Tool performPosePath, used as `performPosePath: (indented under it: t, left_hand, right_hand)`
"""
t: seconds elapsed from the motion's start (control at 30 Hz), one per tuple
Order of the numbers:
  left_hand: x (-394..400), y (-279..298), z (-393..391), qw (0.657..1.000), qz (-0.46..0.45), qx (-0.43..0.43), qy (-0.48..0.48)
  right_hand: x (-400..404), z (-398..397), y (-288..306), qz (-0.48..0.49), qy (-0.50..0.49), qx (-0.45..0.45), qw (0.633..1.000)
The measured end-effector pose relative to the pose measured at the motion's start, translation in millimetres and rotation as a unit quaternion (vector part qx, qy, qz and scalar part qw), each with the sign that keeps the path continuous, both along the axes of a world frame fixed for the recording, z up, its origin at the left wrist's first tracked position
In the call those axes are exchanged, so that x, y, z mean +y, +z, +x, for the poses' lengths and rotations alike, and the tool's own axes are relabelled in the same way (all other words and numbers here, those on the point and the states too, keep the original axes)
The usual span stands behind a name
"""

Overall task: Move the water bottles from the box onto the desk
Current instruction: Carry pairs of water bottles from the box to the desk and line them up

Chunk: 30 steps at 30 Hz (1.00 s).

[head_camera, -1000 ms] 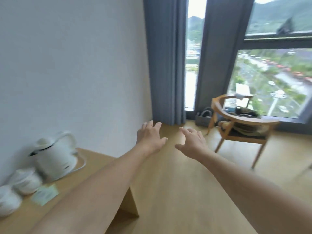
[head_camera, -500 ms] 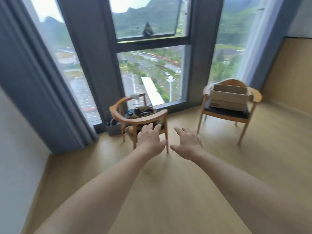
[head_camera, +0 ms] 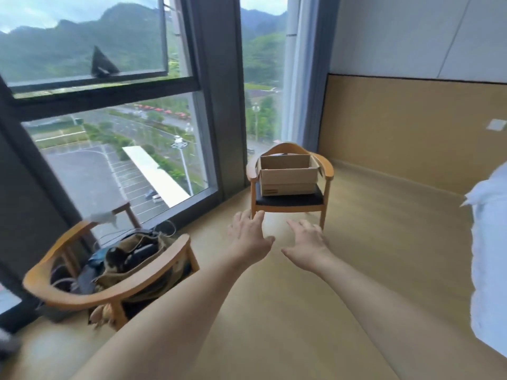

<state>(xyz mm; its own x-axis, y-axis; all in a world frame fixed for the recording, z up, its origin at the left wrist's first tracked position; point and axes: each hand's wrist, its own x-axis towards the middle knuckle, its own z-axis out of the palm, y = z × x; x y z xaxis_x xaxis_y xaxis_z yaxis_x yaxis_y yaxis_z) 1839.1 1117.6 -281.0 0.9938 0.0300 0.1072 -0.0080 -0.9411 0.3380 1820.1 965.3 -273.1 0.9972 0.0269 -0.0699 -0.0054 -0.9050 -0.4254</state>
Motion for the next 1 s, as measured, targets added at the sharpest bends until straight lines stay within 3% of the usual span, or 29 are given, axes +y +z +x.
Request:
performPosePath:
  t: [0.4,0.57,1.0]
  left_hand:
    - [-2.1,-21.7,260.2,0.993,0.033,0.010,-0.115]
    - [-30.0,-34.7,390.0,0.993,0.047,-0.003,-0.113]
    - [-81.8,-64.5,669.6,0.993,0.026,0.085,-0.073]
  right_hand:
    - [-14.7,235.6,-27.0,-0.006,-0.065,0.036,0.997]
    - [-46.6,362.8,-57.0,0.010,-0.074,0.034,0.997]
    - [-100.5,655.8,-74.6,-0.004,-0.042,0.089,0.995]
